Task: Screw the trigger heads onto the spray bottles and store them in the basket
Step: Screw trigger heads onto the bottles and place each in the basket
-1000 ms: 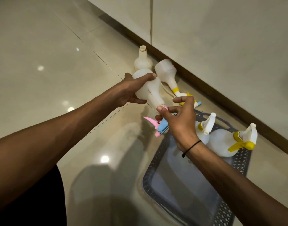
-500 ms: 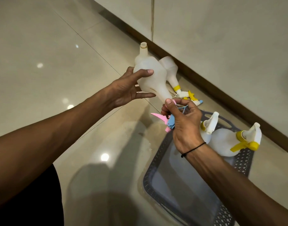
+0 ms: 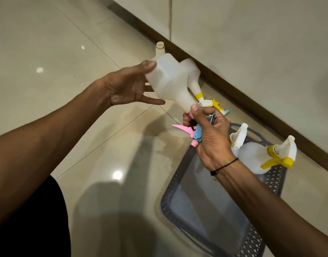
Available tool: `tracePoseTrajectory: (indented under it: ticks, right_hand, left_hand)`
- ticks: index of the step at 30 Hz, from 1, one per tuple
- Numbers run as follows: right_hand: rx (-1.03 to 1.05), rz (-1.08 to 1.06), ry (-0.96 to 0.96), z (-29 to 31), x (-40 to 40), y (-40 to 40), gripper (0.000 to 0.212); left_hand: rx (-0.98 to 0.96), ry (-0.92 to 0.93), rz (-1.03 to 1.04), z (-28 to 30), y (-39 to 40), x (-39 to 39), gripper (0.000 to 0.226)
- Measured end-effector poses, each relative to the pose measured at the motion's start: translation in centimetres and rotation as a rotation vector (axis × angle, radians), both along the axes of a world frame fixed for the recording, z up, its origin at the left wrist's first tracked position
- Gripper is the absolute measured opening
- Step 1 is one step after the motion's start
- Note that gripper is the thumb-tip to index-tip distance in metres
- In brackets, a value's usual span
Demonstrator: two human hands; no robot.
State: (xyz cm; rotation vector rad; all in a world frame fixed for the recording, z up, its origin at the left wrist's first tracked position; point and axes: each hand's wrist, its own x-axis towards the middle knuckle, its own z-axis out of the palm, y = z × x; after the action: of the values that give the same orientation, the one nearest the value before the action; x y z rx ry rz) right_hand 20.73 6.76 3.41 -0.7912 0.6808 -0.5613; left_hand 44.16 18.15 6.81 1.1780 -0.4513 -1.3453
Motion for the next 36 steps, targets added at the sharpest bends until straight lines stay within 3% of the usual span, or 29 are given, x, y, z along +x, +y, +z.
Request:
tracePoseTrajectory:
  ticks: [4,6,8,12,14,17,20,23,26,28,32,34,36]
  right_hand:
    - [-0.325,-0.022,0.032,-0.4,0.3,0.4,0.023]
    - [-0.378,-0.011,0.05,-0.6,0.2,0.6,0.023]
    - [-0.289,0.033,0.037,-0.5,0.1,0.6,0.019]
    - [0.165,0.179,-0.008,0.0,-0.3,0.0,0.015]
    - [0.201,0.199,0.005,-0.2,-0.5,-0.1,0.017]
    - [0.043,0.158,0.02,-0.3,-0.4,0.3,0.016]
    - [-0.32,0.102,0.034,-0.1,-0.4,0.3,0.013]
    - [-0.635,0.066,0.081,0.1,-0.6,0.2,0.024]
    - [-0.787,0.066,0.122,-0.2,-1.3,0.2,0.026]
    - [-0.677,0.121,0.105,-0.4,-1.6,0.3,0.023]
    - [-0.086,0.142,0.052,-0.4,-1.1,0.4,0.012]
    - [-0.07,0.118,0.049,-0.4,-0.9,0.4,0.012]
    - [-0.214,0.086,0.051,-0.2,-0.7,0.5,0.015]
  left_hand:
    - [0.26,-0.32,0.024,0.9,-0.6,0.2,0.083]
    - [0.235,-0.339,-0.008,0.4,-0.3,0.4,0.093]
    - [0.117,-0.278,-0.05,0.1,0.7,1.1,0.095]
    - [-0.133,-0.234,-0.322,-0.1,1.8,2.3,0.086]
    - [-0.176,-0.283,-0.406,-0.3,1.8,2.7,0.084]
    - [-0.107,-0.246,-0.472,0.0,2.0,3.1,0.098]
    - [0.099,-0.163,-0.352,0.8,1.5,3.0,0.09]
    - [0.45,-0.415,-0.398,1.5,0.6,2.7,0.094]
    - [0.427,-0.475,-0.481,1.3,1.3,2.5,0.078]
    - [0.256,-0.439,-0.45,0.9,2.2,2.9,0.062]
    - [0.043,-0.458,-0.492,0.5,2.3,2.5,0.101]
    - [-0.006,-0.288,-0.454,0.6,2.0,2.3,0.1]
    - [0.098,-0.171,-0.309,0.9,1.5,2.1,0.085]
